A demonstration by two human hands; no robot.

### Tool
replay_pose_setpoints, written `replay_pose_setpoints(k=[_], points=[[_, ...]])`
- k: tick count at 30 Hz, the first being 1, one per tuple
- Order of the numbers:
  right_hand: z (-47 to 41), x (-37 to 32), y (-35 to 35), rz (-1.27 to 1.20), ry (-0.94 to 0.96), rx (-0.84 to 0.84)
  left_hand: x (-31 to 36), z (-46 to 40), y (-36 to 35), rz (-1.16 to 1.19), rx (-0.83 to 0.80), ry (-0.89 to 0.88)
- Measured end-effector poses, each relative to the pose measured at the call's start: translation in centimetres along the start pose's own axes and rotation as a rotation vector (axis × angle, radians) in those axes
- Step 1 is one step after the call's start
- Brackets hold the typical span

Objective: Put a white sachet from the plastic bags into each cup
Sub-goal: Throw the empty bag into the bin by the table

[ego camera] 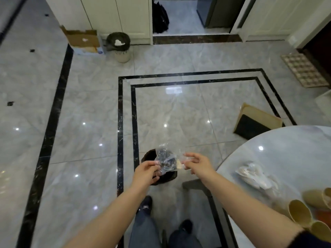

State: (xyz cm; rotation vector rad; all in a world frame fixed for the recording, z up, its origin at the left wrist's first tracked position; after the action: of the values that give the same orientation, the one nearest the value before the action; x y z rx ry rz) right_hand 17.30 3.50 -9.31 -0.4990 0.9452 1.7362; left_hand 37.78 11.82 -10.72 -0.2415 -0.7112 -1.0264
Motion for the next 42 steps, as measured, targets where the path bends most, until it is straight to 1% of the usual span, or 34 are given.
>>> replay_pose_setpoints(k=[4, 7, 12, 18, 22, 25, 27, 29, 32, 34, 35, 38, 42], points=[[-3.2, 3.7, -3.5, -0.056, -0.101, 0.069, -0.8, -5.4, 0.6, -0.060, 0.006, 0.000], [-6.1, 6.6, -5.9, -0.037, -0.094, 0.108, -1.8, -9.7, 0.8, -0.072, 0.033, -0.014], [-11.2, 12.1, -9.3, 0.017, -0.096, 0.170, -6.2, -16.7, 0.3, -0.085, 0.033, 0.001], [-17.1, 17.1, -12.8, 0.109, -0.074, 0.155, -10.9, -23.9, -1.2, -0.166, 0.059, 0.008], [-20.8, 21.5, -14.8, 0.130, -0.155, 0.152, -14.3, -28.7, -3.0, -0.210, 0.038, 0.067], [-22.5, 23.5, -16.1, 0.238, -0.221, 0.071, -16.7, -31.0, -3.4, -0.285, 0.050, 0.174], [-22.9, 24.8, -15.7, 0.273, -0.326, 0.076, -17.1, -31.5, -2.9, -0.345, 0.092, 0.182], [-22.4, 25.7, -15.0, 0.205, -0.417, 0.104, -16.7, -30.9, -2.5, -0.337, 0.115, 0.175], [-20.1, 23.9, -13.3, -0.050, -0.473, 0.211, -14.1, -28.1, -2.0, -0.262, 0.134, 0.142], [-18.3, 20.7, -11.8, -0.187, -0.450, 0.281, -11.4, -26.1, -1.9, -0.236, 0.140, 0.090], [-17.3, 18.8, -11.2, -0.228, -0.426, 0.282, -9.9, -24.8, -1.8, -0.232, 0.137, 0.066], [-14.5, 11.9, -10.0, -0.220, -0.278, 0.217, -5.2, -21.1, -2.0, -0.252, 0.106, -0.015], [-10.5, 3.5, -7.8, -0.184, -0.119, 0.164, 1.0, -15.9, -3.9, -0.299, -0.012, -0.128]])
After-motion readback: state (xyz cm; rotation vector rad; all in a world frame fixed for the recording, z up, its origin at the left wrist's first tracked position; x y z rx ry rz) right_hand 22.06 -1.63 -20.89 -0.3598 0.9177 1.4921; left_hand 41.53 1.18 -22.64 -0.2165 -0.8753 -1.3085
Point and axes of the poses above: each hand's wrist, its own z-axis away from the middle knuckle, its own y-axis out of the back of the hand, x = y × z, the point moved 10 cm from there along -z, towards the middle knuckle, and after that the axes turned 11 degrees about x, right-handed, at the moved point
